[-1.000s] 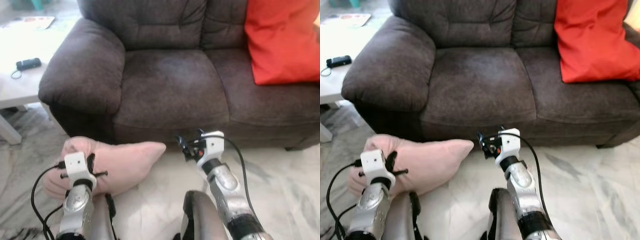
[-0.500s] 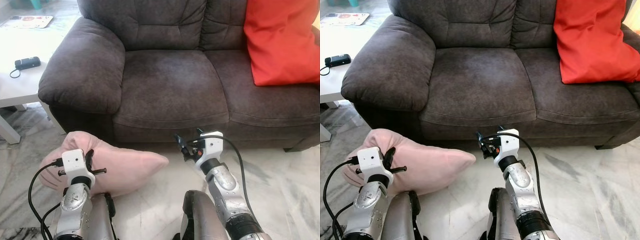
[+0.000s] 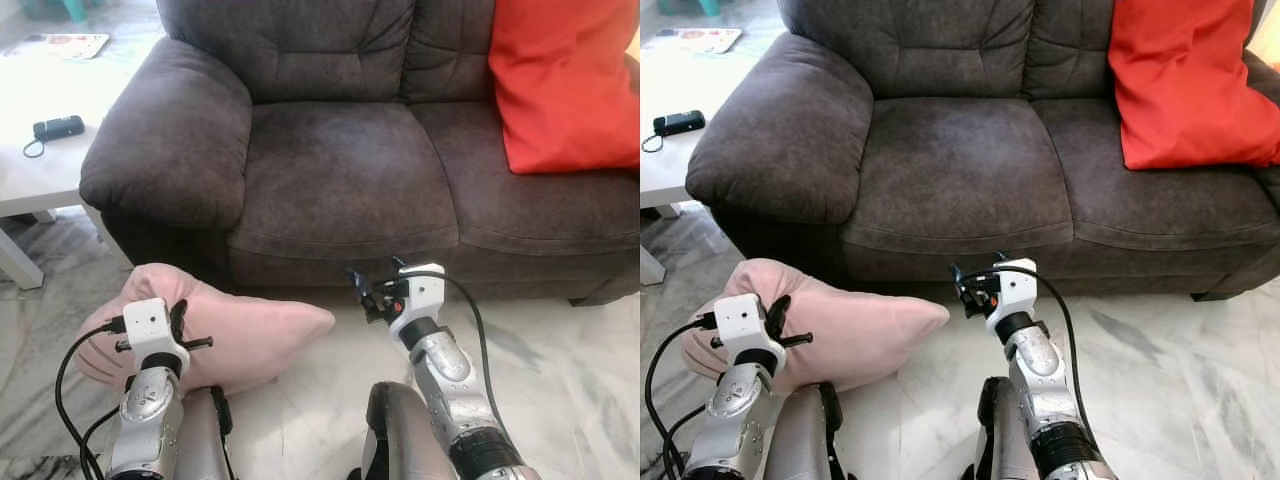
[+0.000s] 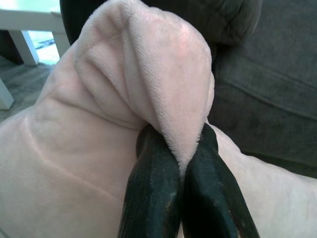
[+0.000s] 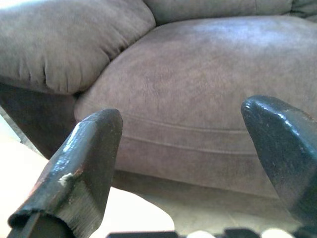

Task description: Move the pillow to the sofa from floor

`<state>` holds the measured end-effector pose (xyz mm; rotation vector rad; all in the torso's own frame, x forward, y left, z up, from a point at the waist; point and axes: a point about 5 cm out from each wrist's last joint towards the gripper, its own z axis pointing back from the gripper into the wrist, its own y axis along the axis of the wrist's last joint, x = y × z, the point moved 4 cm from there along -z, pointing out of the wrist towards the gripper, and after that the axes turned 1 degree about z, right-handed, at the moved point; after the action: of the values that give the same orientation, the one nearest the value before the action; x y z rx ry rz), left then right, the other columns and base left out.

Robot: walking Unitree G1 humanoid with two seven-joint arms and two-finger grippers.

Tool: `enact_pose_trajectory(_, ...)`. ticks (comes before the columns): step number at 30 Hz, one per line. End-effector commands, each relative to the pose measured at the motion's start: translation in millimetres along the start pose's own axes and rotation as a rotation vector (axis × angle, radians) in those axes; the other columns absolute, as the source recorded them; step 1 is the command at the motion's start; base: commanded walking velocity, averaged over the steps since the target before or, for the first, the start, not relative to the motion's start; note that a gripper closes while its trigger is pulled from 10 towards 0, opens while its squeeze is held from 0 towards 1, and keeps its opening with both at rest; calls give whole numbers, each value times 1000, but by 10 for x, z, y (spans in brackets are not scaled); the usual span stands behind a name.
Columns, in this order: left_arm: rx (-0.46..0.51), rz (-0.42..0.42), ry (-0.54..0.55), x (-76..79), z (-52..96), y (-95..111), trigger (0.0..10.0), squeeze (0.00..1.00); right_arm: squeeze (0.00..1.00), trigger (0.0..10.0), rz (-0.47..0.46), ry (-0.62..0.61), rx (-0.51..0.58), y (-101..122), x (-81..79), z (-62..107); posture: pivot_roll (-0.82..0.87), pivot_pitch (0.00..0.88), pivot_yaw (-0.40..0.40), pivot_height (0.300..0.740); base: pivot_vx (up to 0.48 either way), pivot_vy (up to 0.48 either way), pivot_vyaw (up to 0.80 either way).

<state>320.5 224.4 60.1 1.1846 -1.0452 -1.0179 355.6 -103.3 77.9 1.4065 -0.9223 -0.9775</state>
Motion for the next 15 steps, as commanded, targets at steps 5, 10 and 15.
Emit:
enact_pose_trajectory(5,101,-11,-16,20,-47,269,10000,0,0,10000,3,-10,-1,-2,27,-3,80,79,-40,606,0,0,0)
enact_pose_trajectory(10,99,-10,-17,26,-43,264,10000,0,0,10000,2,-9,-1,-2,24,-5,80,82,-41,626,0,0,0)
enact_pose_trajectory(15,99,-11,-16,26,-43,265,10000,0,0,10000,0,-4,-2,-9,6,-3,82,87,-41,661,0,0,0)
